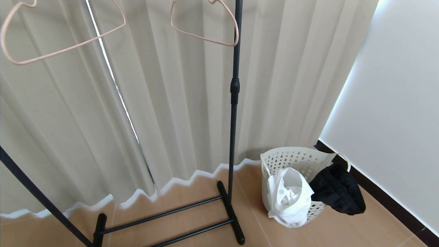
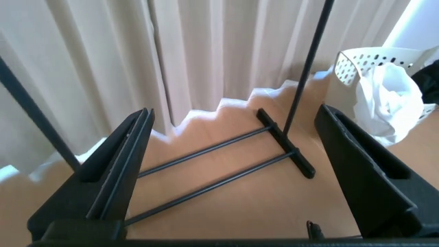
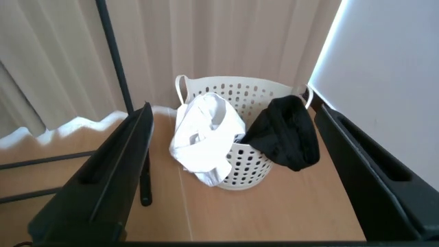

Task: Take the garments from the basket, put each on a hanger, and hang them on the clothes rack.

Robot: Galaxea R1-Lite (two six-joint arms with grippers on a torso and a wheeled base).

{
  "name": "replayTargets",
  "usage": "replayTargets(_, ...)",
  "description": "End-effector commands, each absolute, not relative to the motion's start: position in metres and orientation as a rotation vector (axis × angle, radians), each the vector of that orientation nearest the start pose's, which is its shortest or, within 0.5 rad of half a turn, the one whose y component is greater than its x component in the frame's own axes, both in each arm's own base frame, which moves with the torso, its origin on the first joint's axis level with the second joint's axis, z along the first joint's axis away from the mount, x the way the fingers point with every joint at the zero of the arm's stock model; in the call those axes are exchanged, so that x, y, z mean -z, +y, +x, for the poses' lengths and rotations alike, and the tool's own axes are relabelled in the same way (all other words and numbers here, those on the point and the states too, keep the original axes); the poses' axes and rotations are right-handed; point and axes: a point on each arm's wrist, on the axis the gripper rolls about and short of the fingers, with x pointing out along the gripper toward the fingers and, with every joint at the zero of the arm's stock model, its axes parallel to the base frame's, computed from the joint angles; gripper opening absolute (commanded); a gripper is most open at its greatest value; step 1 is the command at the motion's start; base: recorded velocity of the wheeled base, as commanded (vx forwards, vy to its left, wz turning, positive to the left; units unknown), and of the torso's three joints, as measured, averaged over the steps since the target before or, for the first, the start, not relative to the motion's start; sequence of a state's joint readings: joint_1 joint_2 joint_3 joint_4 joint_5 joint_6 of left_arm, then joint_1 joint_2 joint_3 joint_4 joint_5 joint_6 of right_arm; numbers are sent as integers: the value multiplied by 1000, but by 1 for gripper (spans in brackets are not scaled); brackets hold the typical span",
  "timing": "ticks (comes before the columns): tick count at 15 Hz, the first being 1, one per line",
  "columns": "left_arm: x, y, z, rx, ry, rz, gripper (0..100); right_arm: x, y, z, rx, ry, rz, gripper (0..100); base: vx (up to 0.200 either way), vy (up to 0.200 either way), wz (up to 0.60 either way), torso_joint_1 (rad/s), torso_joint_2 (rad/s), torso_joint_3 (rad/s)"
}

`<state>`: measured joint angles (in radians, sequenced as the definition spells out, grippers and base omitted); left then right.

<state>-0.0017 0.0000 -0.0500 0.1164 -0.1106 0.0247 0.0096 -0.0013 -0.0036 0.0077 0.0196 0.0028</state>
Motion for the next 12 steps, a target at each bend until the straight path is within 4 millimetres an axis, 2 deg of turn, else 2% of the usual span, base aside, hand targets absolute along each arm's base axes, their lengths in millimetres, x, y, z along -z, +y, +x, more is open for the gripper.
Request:
replayTargets(1, -77, -2, -27, 113, 67, 22, 100, -76, 0, -23, -31, 5, 3, 100, 200, 0, 0, -2, 2, 2)
replayTargets(10, -77, -2, -27, 113, 67, 22, 100, -76, 0, -23, -29, 5, 3, 100, 0, -200, 0, 3, 3, 1)
replayTargets(12, -77, -2, -27, 113, 65, 21, 100, -76, 0, -23, -31, 5, 3, 100, 200, 0, 0, 7, 5, 2)
